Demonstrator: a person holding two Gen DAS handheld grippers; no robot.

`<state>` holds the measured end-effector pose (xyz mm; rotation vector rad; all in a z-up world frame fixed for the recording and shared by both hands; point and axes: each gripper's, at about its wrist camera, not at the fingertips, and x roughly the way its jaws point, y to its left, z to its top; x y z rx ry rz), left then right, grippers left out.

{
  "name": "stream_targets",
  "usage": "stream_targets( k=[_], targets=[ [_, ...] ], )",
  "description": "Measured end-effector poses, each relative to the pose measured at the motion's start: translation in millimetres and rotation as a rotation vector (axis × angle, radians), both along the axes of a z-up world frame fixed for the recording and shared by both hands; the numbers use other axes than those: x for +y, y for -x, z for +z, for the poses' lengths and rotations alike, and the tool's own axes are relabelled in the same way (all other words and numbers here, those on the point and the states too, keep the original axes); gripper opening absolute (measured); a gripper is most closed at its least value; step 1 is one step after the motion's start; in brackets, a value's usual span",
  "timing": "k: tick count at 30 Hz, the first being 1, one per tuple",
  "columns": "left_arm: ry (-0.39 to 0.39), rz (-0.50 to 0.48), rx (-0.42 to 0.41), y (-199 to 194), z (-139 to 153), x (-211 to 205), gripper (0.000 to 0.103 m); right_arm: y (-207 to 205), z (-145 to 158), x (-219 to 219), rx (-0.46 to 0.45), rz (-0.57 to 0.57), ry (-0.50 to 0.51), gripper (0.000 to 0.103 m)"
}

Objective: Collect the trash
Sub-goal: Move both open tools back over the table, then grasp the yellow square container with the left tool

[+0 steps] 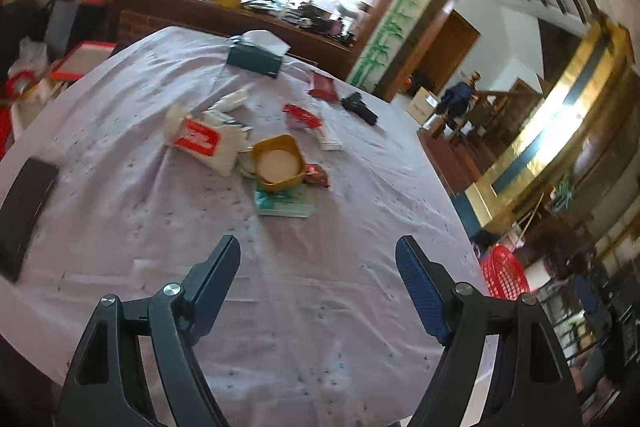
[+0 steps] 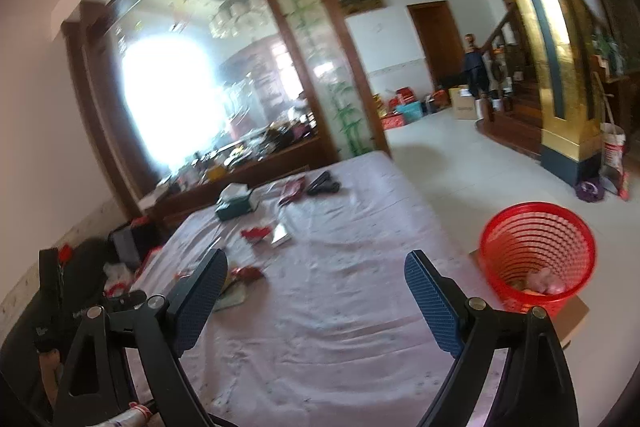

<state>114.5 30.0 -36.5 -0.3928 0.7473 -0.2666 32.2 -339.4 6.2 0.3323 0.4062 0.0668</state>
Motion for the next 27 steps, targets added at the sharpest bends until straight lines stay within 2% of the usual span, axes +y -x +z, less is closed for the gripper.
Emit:
stream_targets(
  k=[6,8,11,14,19,22,27],
  targets=[
    [0.018,0.03,0.008,-7.3,-1.0,12.5,0.08,-12.2,-1.6,21.6,0.006,0.058,0.014,0.093],
    [0.02,0.031,0.009,-12.5,-1.7,11.7,0.087,-17.5,-2.2,25.9,0.012,0.07,0.019,0.093],
    [0.018,0.007,0.017,-23.5,-3.3,5.9,0.088,-24.7,-5.2,31.2,0.021,0.087,0.035,0.094],
    [0.017,-0.011,0.041,-41.6,-8.3,0.0,0.089,-37.8,-10.6,35.3,0.034,0.109,0.031,0.096],
    [0.074,-0.026,0.114,-81.8,-24.4,-7.5,0.089,-62.8,-23.8,39.0,0.067,0.135,0.013,0.097],
    [0.088,-0.042,0.156,-106.7,-35.0,-14.7,0.089,-74.4,-30.1,43.7,0.077,0.145,0.034,0.097],
    [0.092,-0.018,0.219,-152.1,-53.7,-22.9,0.089,-98.6,-45.8,46.0,0.107,0.161,0.032,0.097]
  ],
)
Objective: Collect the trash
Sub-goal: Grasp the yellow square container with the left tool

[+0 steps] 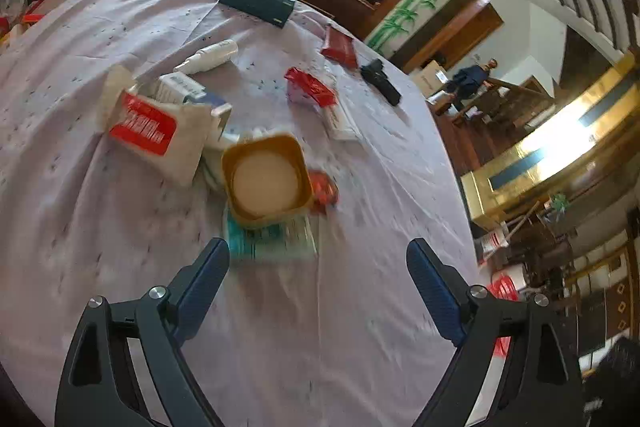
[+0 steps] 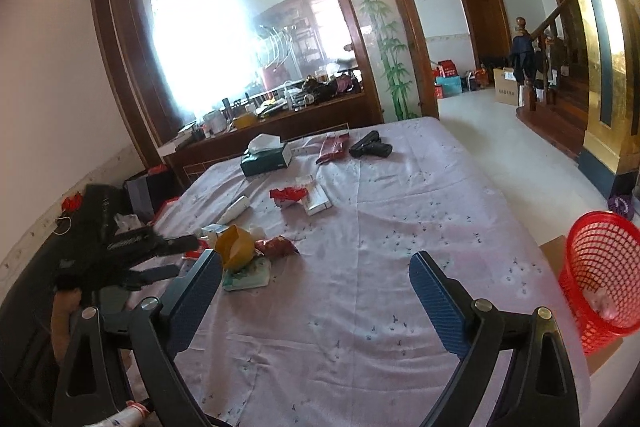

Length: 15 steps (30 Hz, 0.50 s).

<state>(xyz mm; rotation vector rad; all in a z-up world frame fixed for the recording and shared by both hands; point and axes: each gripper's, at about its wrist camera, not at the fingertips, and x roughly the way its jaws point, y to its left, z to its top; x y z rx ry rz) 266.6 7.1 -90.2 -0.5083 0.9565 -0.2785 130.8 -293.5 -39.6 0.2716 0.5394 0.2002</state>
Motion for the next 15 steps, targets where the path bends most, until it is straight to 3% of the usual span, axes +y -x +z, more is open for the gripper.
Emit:
stream_targets(
  k=[5,9,13,15],
  targets=[
    [-0.048,0.056,0.088,-48.6,-28.3,-2.7,0.089,-20.2,-16.5,-0.9,0.04,0.007,-0.018,0.097],
    [-0.109,0.047,0.088,-65.7,-38.5,-8.8,0.088,-34.8,-27.1,-2.5,0.067,0.011,-0.019,0.097],
    [-0.121,0.042,0.111,-69.9,-46.6,-6.2,0.068,-40.5,-33.4,-3.9,0.086,0.016,-0.024,0.097],
    [-0.106,0.043,0.101,-68.3,-47.9,-3.2,0.068,-46.6,-36.0,-2.4,0.095,0.02,-0.026,0.097]
  ],
)
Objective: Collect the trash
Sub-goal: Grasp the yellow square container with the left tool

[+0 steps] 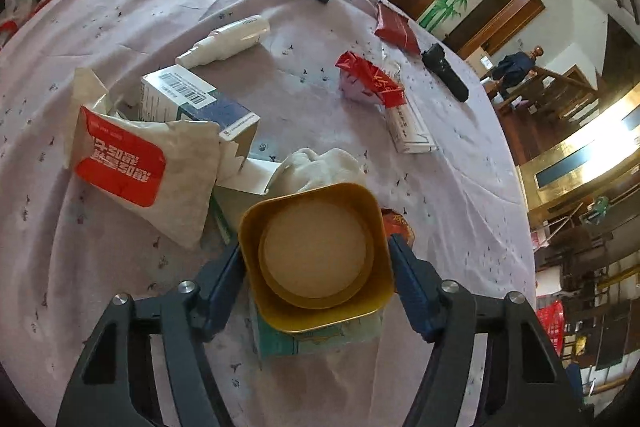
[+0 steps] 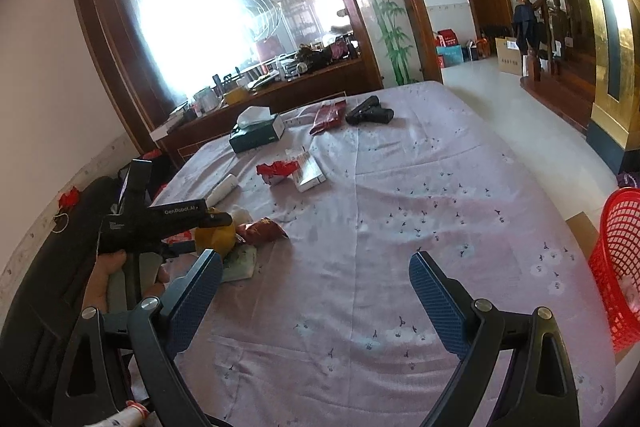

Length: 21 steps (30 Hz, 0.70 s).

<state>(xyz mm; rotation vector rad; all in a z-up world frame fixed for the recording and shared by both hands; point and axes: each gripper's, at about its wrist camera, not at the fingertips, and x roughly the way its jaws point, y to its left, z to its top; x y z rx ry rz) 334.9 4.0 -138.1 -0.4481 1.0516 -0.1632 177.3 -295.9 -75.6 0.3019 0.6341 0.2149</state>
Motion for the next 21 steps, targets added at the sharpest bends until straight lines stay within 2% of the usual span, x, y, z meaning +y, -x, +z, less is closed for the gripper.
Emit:
stream_targets(
  k=[3,6,12,17,21],
  targets=[
    [0.004,-0.007,-0.039,8.8,5.5,4.3,0.068,-9.2,-3.6,4.0,0.015,0.015,-0.026,0.097],
    [0.022,0.007,-0.101,29.3,17.4,16.0,0.067,-21.9,-9.3,8.6,0.034,0.041,-0.096,0.097],
    [0.036,0.055,-0.18,72.1,37.8,50.7,0.068,-70.7,-24.0,42.4,0.119,0.115,-0.166,0.096],
    [0.041,0.08,-0.194,91.9,45.4,75.7,0.068,-106.9,-33.1,79.6,0.178,0.17,-0.175,0.09],
    [0.062,0.084,-0.215,99.6,49.5,88.4,0.068,-141.7,-45.5,100.7,0.256,0.186,-0.241,0.079]
  ],
)
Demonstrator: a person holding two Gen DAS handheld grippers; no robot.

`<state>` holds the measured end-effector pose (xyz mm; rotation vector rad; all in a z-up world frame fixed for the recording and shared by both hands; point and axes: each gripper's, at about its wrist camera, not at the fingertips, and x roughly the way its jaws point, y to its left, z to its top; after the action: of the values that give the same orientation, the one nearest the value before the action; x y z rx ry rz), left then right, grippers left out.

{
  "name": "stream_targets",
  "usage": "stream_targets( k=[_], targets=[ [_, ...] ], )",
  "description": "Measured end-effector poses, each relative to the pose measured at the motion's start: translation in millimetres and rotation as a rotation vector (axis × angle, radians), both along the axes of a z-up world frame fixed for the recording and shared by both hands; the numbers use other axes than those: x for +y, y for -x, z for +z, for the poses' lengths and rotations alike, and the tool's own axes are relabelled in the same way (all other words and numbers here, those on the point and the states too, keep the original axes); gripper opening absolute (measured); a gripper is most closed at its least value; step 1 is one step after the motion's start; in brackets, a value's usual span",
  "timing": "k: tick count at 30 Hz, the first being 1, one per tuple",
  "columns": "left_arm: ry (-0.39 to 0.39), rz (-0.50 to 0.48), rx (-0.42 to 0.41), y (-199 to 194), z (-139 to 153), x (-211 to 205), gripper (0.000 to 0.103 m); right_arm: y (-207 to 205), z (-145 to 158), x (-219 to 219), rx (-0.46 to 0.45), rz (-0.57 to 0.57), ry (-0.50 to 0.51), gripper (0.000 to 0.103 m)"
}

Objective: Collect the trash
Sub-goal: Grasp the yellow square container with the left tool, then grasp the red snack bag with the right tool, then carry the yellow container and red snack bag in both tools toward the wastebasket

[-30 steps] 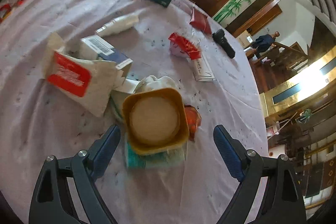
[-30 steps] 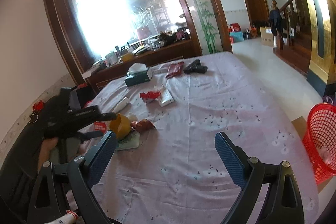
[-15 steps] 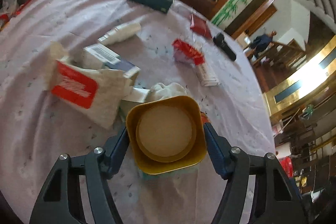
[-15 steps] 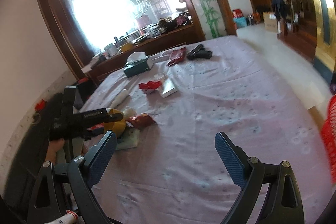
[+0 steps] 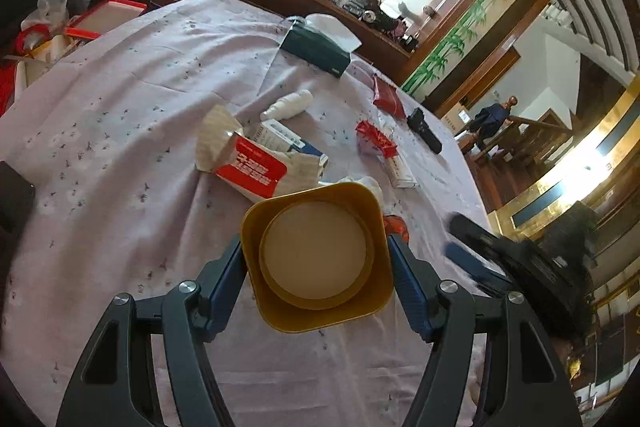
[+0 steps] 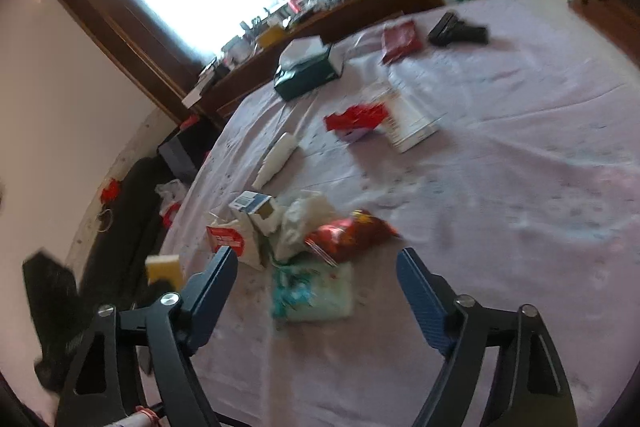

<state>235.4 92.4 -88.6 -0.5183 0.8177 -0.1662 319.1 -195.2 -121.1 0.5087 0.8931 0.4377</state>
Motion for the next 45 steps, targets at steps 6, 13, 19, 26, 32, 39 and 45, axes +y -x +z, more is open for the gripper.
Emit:
stream_targets(
  k=[6,13,19,26,32,39,45],
  targets=[
    [0.035,-0.014,0.004,4.2,-0.3,5.4,0.068,-45.4,-38.0,9.1,0.206,-0.081,-0.063,0.066],
    [0.061,-0.023,0.019,11.4,-5.1,7.8,0.068,-54.6,-58.5,7.2,0.272,-0.134,-0.047,0.035],
    [0.061,-0.05,0.013,18.3,1.2,-4.5,0.068,-16.2,-33.7,-14.2,0.166,-0.117,-0.086,0.032],
    [0.026,-0.115,-0.045,38.8,23.8,-40.8,0.068,84.1,29.3,-55.5,-0.034,-0.115,-0.082,0.031],
    [-0.011,-0.202,-0.08,62.6,42.6,-89.7,0.068,175.0,72.5,-94.9,-0.207,-0.181,0.035,0.031],
    [-0.067,-0.291,-0.16,101.9,68.3,-146.6,0.068,242.8,98.9,-141.1,-0.319,-0.292,0.07,0.031],
    [-0.088,-0.353,-0.224,129.3,90.8,-179.8,0.068,283.7,122.6,-161.2,-0.41,-0.37,0.131,0.031]
  ],
)
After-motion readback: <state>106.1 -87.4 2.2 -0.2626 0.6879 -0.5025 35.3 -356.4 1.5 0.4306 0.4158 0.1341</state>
